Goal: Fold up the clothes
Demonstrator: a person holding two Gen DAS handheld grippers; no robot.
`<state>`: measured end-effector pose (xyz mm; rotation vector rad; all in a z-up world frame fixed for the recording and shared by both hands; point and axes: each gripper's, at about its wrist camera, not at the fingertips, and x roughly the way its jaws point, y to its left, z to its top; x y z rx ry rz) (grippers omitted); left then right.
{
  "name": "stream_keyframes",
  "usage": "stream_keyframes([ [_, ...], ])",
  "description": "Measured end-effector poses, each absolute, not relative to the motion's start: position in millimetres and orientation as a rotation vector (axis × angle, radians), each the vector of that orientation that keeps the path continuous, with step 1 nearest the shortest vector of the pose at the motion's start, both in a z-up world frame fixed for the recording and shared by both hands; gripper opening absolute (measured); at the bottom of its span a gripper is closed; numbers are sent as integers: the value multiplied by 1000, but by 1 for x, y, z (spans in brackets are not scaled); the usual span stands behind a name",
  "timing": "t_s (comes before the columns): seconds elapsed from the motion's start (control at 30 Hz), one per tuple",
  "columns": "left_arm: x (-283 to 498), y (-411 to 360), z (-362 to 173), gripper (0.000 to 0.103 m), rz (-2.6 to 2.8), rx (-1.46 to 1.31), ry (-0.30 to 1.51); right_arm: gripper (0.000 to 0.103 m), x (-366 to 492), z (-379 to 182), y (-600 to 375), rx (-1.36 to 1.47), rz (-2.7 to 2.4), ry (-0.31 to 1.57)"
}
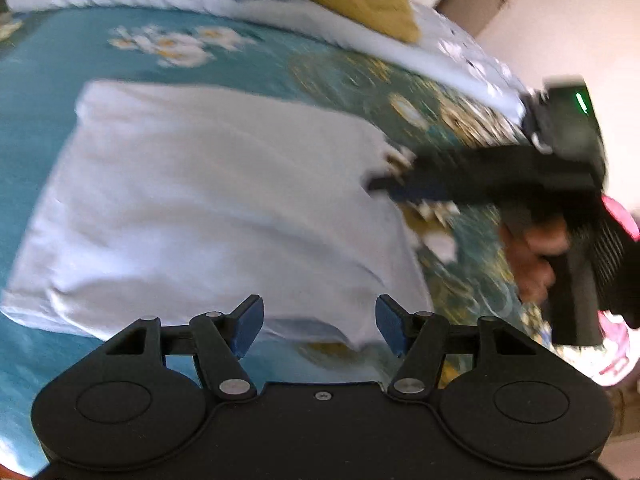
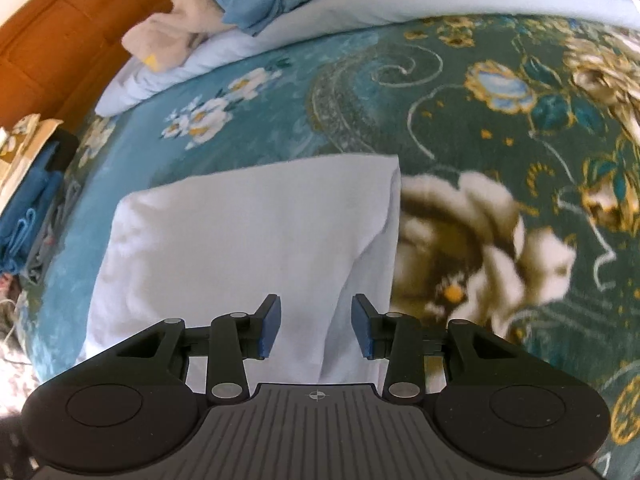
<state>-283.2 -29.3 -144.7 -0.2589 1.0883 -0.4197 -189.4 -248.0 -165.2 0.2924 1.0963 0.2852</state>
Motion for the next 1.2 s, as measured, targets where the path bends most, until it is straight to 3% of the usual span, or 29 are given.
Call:
stream_keyframes([
  [0.47, -279, -32, -175, 38, -375, -602, 1143, 36, -168, -168, -252, 282, 287, 1104],
  [0.6, -280, -30, -182, 26, -348, -674, 1150, 35, -154, -172, -255, 321, 280, 1128],
  [0.73, -289, -28, -184, 7, -328, -744, 1108, 35, -144, -178, -261, 390, 280, 1140],
  [0.77, -290, -30, -183, 5, -335, -732, 1097, 31, -142, -179, -262, 406, 282, 1142],
  [0.8, -291, -31, -182, 0, -343, -721, 1085, 21, -140, -179, -263, 413, 279, 1142],
  [0.9, -295, -35, -178, 0, -367, -687, 1051, 10, -136, -179, -264, 412, 268, 1133],
  [1.2, -308, -36, -188, 0, -358, -590, 1081, 9, -131, -184, -261, 348, 227, 1136],
])
